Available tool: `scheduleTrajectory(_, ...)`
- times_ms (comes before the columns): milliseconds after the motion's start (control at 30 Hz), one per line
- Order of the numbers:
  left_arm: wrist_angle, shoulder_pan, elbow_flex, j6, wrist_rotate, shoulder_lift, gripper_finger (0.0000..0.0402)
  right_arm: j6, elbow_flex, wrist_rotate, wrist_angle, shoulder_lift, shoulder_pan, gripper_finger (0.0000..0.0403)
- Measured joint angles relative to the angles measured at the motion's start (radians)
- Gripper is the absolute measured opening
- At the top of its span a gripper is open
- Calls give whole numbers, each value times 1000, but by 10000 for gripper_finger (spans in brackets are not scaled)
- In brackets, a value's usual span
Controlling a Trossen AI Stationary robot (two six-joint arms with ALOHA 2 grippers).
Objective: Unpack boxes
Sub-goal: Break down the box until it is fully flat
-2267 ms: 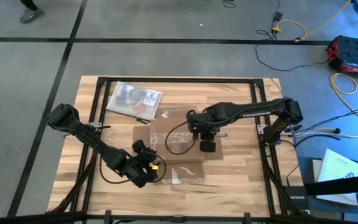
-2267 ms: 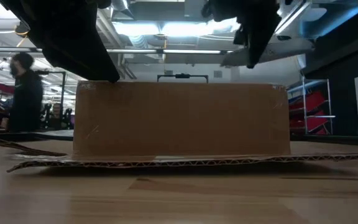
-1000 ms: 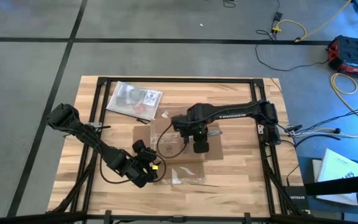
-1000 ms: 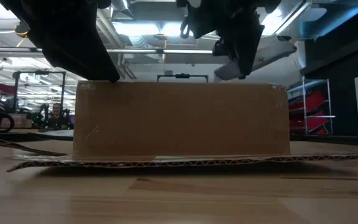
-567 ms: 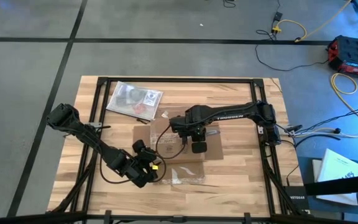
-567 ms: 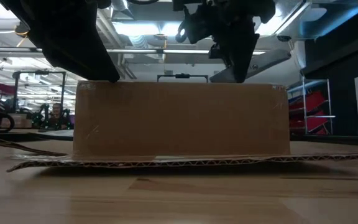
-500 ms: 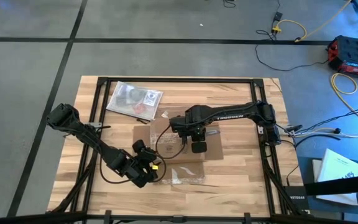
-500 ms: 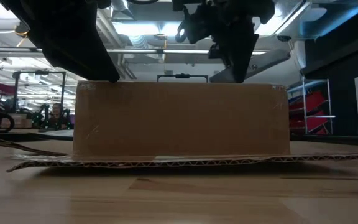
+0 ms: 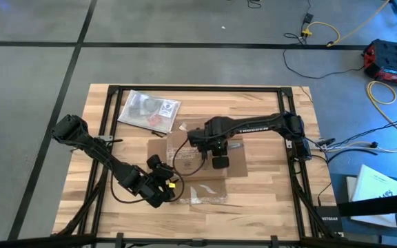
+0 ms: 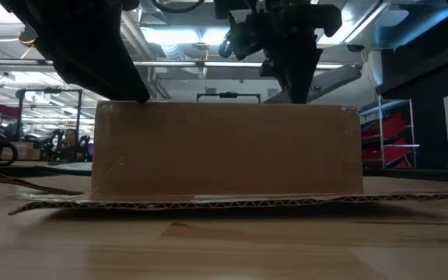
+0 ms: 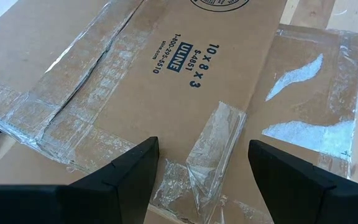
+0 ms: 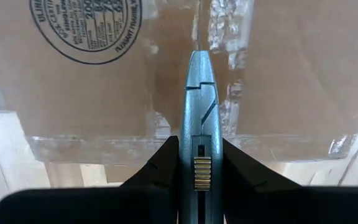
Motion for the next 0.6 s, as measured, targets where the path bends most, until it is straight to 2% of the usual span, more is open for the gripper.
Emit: scheduleTrajectory(600,0,0,0,-1,-1,0,239,-7,0,-35,-12,0,-10,58)
